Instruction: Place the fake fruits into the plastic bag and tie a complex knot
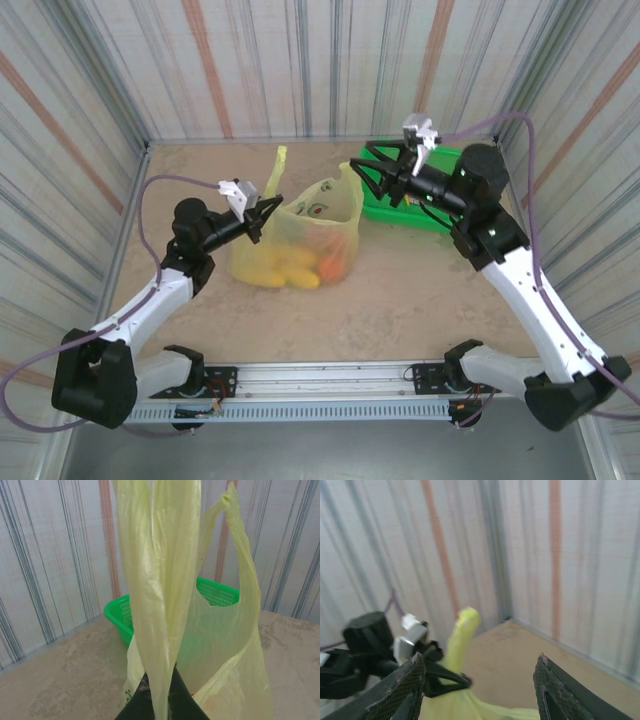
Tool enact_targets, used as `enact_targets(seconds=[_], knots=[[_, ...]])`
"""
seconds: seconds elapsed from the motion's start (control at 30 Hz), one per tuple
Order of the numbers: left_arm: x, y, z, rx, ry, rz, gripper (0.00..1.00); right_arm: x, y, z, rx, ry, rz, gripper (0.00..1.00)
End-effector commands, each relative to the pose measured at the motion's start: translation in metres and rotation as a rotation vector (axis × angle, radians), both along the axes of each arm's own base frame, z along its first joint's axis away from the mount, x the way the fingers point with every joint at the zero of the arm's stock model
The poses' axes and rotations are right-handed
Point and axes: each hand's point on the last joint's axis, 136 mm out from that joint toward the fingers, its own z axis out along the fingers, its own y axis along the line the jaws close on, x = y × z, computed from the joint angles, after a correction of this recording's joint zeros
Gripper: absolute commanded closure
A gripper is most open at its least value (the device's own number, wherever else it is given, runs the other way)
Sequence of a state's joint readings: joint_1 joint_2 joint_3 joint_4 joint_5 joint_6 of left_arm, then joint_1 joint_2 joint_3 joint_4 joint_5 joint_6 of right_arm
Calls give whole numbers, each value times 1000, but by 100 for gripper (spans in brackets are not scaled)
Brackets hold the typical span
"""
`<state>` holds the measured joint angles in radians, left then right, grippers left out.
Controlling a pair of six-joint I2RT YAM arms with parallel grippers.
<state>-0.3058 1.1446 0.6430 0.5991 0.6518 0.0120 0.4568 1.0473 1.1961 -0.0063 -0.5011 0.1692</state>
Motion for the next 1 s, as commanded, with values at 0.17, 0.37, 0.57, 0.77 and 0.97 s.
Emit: enact_targets(seconds=[0.17, 0.37, 0.57, 0.77, 0.97], knots=[[-6, -1, 5, -68, -27, -43, 100, -10, -20, -78, -133, -237, -33, 29], [-2, 9, 10, -81, -39, 19, 100, 5, -20, -124, -195, -144, 77, 23], [1, 11, 10, -83, -38, 34, 100, 30, -2, -156, -197, -93, 179, 19], [-1, 11, 9, -83, -35, 23, 100, 66, 16, -174, -203, -83, 195, 16], [-6, 9, 11, -91, -45, 5, 100, 111, 33, -170, -151, -106, 194, 14]])
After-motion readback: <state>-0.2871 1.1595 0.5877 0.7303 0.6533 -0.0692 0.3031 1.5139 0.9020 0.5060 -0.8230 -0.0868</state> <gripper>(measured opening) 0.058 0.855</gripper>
